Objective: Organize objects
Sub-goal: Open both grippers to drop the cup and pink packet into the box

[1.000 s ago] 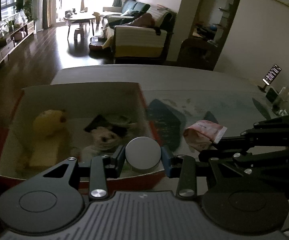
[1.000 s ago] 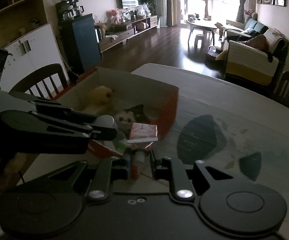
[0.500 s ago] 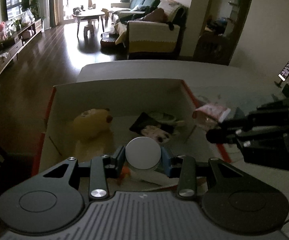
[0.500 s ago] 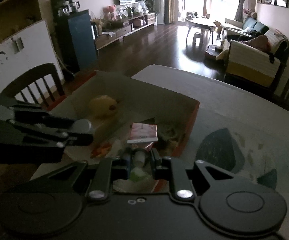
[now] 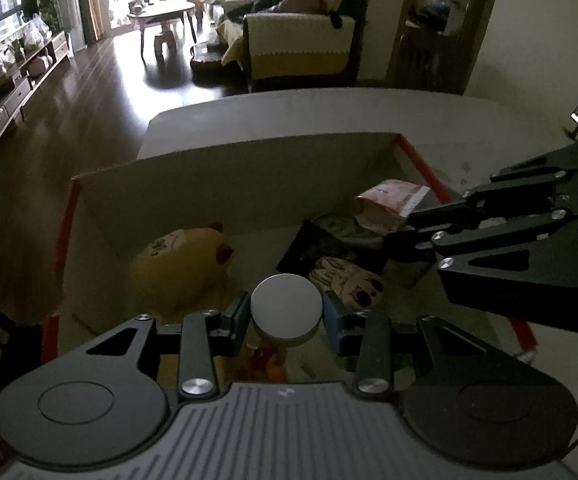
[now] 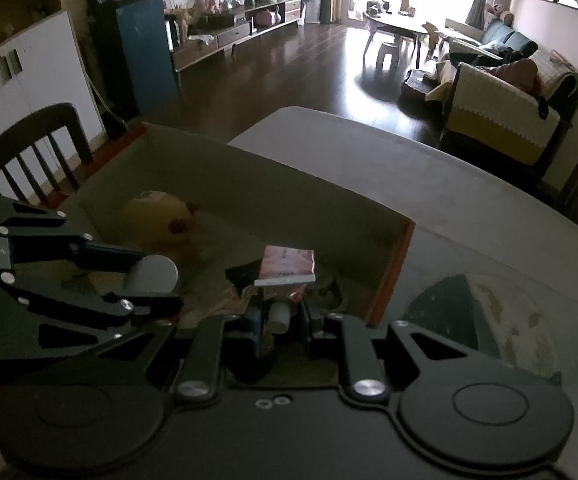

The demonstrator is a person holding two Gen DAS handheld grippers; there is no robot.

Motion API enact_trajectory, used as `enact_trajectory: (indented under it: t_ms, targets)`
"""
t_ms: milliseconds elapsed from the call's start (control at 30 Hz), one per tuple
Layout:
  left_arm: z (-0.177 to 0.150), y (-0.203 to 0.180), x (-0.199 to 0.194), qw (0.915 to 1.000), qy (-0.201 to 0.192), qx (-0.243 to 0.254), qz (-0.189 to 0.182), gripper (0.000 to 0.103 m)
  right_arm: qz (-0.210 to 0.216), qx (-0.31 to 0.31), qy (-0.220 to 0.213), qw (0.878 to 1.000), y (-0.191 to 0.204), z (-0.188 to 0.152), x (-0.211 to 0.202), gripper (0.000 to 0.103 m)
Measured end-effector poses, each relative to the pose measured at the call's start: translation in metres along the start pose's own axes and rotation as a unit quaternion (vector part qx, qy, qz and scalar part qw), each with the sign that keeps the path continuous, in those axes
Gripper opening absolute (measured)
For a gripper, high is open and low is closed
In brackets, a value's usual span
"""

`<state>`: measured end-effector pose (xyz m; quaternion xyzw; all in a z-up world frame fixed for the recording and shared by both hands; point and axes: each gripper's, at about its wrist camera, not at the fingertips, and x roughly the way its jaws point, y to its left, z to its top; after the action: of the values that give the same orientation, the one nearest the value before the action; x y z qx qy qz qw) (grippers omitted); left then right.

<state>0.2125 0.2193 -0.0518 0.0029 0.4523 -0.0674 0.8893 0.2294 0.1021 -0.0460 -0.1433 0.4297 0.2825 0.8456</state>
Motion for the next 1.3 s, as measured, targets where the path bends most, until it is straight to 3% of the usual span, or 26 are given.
enact_trajectory:
  t_ms: [433,833,1133,1300]
  targets:
    - [0.003,0.002,0.037,0.9986,0.051,0.015,0.005,0.038,0.001,-0.008,0.033,0.999,0.002,0.004,0.032,0.018]
    - [-0.001,0.002,0.038,0.9975,0.07,0.007,0.001,0.04,0.004,-0.01,0.046,0.999,0.001,0.0,0.034,0.024]
    - [-0.004,0.002,0.013,0.9991,0.041,-0.013,0.006,0.058,0.0,-0.009,0.037,0.999,-0.003,-0.004,0.017,0.031]
    - [-0.008,0.005,-0.007,0.9992,0.024,-0.031,0.008,0.058,0.004,-0.014,0.027,1.0,-0.003,-0.007,0.002,0.037]
